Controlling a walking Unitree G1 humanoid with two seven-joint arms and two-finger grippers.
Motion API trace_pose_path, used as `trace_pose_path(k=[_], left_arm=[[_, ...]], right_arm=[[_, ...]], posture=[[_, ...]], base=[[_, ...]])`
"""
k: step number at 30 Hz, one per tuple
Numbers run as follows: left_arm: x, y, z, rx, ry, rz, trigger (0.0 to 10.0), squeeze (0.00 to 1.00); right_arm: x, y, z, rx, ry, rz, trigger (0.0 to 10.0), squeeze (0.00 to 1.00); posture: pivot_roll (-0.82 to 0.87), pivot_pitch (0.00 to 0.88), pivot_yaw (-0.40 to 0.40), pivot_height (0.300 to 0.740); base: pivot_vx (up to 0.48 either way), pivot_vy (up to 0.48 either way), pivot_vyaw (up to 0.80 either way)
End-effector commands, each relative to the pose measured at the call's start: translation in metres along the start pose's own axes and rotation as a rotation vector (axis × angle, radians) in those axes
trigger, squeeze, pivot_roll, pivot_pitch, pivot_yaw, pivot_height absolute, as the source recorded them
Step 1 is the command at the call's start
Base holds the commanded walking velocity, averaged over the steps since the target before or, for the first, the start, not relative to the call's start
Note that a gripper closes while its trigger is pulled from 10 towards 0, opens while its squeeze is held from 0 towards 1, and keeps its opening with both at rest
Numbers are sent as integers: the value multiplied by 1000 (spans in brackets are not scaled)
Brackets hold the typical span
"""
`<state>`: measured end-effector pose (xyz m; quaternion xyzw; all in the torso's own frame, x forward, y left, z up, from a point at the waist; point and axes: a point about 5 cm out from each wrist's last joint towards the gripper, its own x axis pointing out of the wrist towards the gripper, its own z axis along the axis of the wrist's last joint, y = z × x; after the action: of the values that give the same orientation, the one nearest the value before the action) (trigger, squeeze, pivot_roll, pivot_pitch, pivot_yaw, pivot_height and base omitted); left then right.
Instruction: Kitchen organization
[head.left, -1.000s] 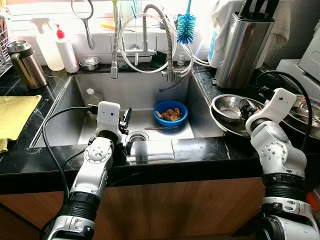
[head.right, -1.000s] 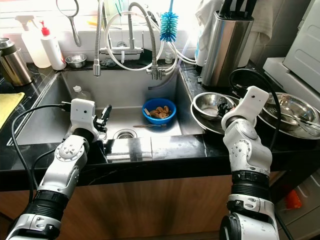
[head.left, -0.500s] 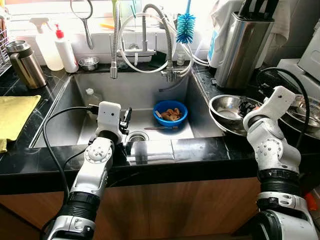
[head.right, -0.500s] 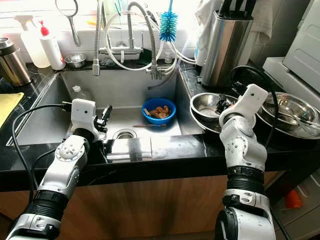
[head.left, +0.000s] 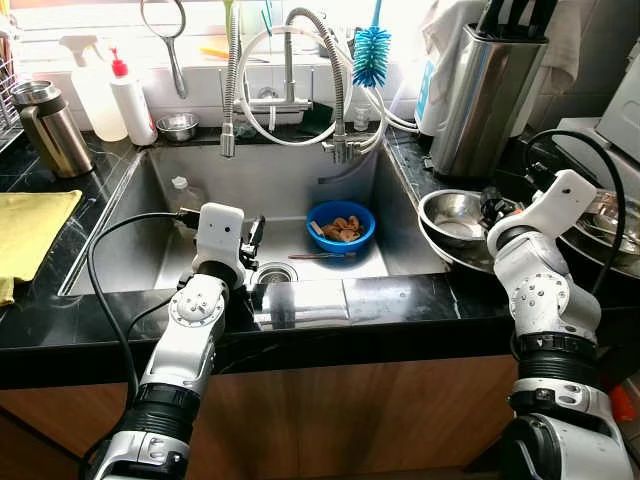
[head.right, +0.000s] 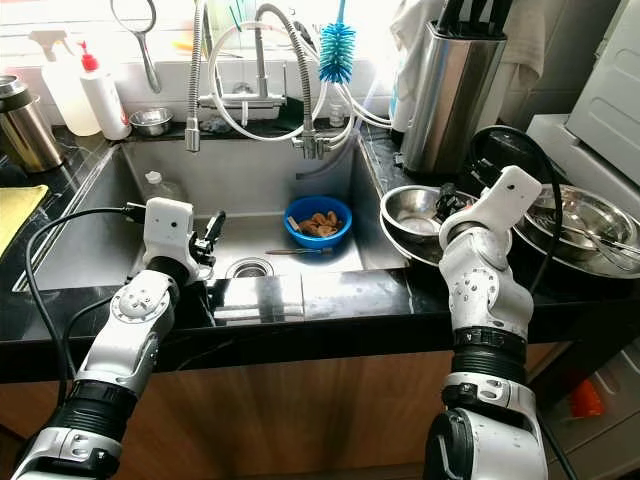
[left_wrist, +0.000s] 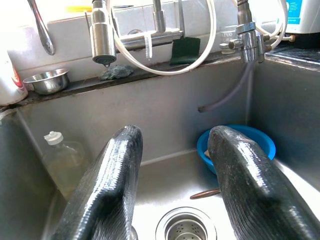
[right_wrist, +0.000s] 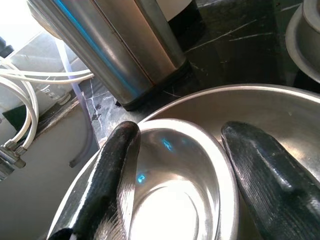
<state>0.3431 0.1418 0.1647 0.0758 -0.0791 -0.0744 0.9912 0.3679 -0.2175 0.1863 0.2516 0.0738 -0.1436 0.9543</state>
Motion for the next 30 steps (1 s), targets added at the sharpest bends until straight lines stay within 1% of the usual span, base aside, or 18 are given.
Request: trace_pose_path(k=[1,4,7,13,15,29,30], left_arm=[[2,-1,5,11,-24,-16,10000,0],[1,-1,4,13,-21,-19,10000,0],[1,-1,4,14,-20,-19,10000,0],[1,0,5,16,-20,-18,10000,0],[1,0,5,16,-19,-19,10000,0],[1,-1,5,24,-21,-26,10000,0],[1,-1,5,25,-21,-27,10000,0]], right_arm=[[1,3,-1,13,21,0,10000,0],[1,0,-5,38,39,-29,10000,0],[2,-1,-5,43,40,-34,10000,0],[1,-3,-1,63,23,-55,10000,0],[2,-4,-2,91,35,-63,10000,0],[3,-1,-5,77,61,-44,10000,0],[4,0,-5,79,60,-42,9373,0]], posture=[[-42,11,-8,740],[-40,11,-9,740],[-40,11,-9,740],[-39,24,-11,740],[-39,24,-11,740],[-38,32,-10,740],[-38,32,-10,740]], base=[[0,0,0],[0,0,0],[0,0,0],[0,0,0],[0,0,0],[0,0,0],[0,0,0]])
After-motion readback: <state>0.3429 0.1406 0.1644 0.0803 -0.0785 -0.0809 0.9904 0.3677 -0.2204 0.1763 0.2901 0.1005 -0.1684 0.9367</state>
